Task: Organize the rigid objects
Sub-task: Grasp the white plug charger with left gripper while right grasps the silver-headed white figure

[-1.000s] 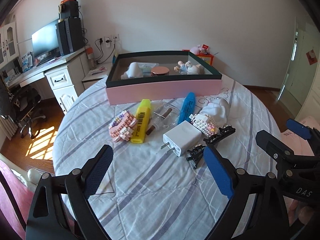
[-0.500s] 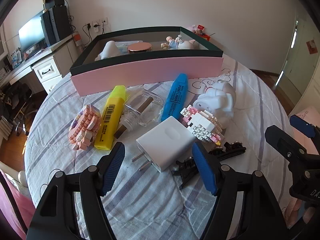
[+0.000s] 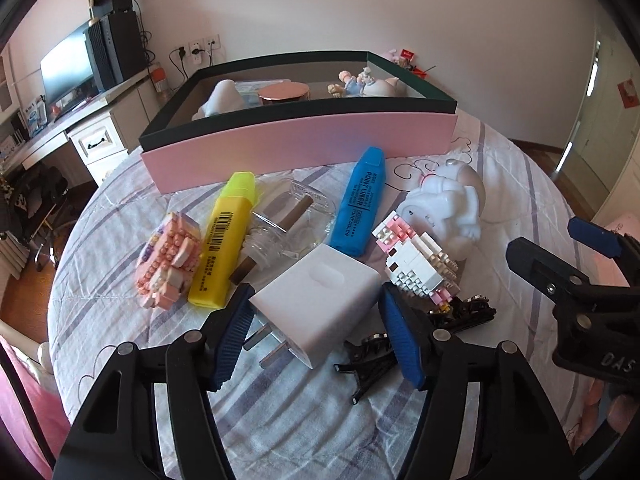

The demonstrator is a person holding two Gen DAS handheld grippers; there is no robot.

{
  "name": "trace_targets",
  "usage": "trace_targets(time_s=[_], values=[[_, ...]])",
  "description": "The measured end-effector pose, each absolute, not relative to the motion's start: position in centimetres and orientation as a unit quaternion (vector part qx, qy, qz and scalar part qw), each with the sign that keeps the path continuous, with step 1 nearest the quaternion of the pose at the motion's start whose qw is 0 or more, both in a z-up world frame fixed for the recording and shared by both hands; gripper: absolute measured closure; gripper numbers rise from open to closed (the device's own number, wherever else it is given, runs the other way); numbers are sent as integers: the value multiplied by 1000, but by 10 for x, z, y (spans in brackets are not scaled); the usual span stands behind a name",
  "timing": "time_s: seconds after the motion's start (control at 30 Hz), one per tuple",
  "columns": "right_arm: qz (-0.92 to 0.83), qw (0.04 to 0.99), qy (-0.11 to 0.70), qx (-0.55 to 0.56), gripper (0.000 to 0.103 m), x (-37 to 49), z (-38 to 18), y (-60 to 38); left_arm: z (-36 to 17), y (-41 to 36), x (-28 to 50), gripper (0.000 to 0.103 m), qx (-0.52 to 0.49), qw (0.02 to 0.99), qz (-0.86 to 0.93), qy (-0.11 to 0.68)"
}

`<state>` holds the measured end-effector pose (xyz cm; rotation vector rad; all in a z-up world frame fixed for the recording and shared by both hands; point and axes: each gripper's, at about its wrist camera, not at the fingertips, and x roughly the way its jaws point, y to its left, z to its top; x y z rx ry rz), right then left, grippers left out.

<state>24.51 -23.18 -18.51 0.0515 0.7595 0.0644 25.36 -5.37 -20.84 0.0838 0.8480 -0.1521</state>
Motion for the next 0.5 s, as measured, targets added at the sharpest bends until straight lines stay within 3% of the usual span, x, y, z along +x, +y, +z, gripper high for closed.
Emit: trace_targets(time_s=[0.47, 0.5], values=[[116, 896, 428, -1, 0, 313, -200, -190, -189, -9, 251, 38, 17, 918, -52, 393], [126, 894, 429, 6, 7, 315, -201, -191, -189, -8, 252, 38, 16, 918, -53, 392]])
